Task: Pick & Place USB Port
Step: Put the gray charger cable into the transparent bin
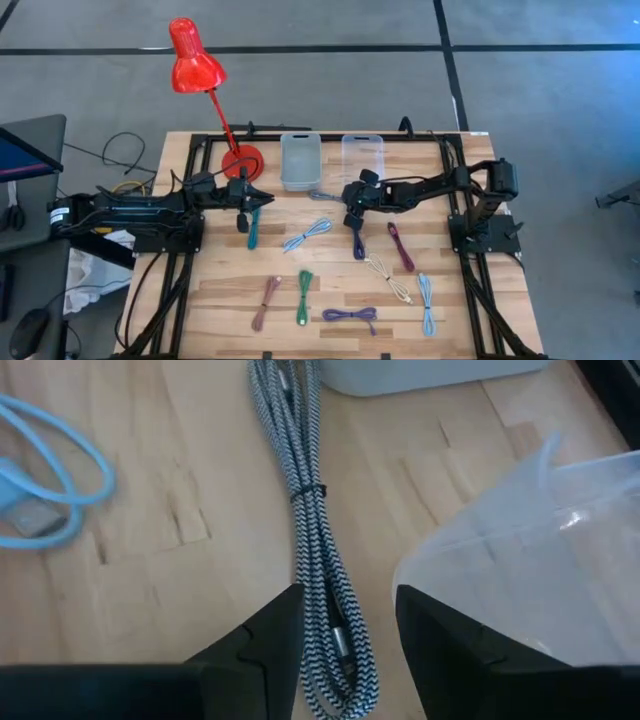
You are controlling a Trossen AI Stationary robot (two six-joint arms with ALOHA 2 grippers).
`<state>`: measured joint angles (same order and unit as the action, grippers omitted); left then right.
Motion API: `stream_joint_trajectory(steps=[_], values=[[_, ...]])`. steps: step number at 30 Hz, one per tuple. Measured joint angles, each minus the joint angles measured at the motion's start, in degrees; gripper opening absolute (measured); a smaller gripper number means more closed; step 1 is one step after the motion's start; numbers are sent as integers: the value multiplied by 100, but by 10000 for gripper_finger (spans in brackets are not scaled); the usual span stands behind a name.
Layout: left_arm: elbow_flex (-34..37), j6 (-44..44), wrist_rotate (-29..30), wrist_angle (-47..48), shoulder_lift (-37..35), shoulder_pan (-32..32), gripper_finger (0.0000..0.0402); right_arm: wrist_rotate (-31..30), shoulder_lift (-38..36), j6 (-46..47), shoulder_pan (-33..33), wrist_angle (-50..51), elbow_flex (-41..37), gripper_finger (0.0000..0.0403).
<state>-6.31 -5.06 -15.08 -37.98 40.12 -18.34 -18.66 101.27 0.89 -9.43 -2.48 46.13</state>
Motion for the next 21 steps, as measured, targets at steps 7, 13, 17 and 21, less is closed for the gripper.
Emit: stream_joint_trajectory(steps=[7,13,17,21], values=[[0,-2,1,2,2,2,40,44,356,-22,86,-47,5,145],[0,-1,1,2,2,2,40,418,375,111,208,-95,-13,113],[0,-2,-1,2,2,2,40,537,370,138,219,-123,-13,83],[0,-2,0,2,2,2,40,530,372,149,219,-143,-16,41]])
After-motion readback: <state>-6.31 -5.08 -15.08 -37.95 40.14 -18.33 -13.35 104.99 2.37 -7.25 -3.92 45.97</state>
